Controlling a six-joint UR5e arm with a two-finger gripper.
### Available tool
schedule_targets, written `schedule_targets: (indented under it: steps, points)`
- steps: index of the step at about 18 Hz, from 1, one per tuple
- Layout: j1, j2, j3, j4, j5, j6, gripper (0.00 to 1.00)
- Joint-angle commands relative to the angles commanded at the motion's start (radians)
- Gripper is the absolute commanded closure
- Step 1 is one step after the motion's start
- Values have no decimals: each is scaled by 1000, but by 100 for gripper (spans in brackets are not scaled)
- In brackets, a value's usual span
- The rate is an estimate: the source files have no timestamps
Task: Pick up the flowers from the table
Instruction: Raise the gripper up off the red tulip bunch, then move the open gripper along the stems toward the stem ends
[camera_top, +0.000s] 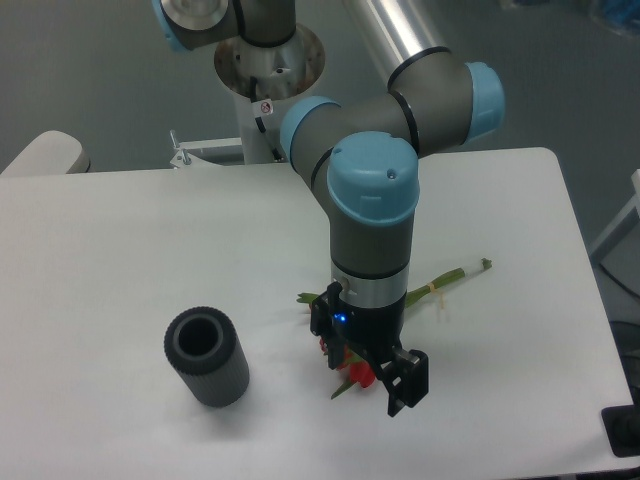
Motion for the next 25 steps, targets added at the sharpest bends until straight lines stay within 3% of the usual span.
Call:
schedule_targets:
  steps: [6, 10, 14, 17, 20, 25]
  points:
    - [5, 12, -20, -8, 0, 3, 0]
    - [47, 58, -77, -12, 34, 5, 0]
    - [54, 69, -92, -77, 147, 9, 0]
    - [52, 71, -133, -87, 222, 9, 0]
    - [52, 71, -213, -74, 235, -15, 0]
    - [58, 72, -281, -64, 229, 1, 0]
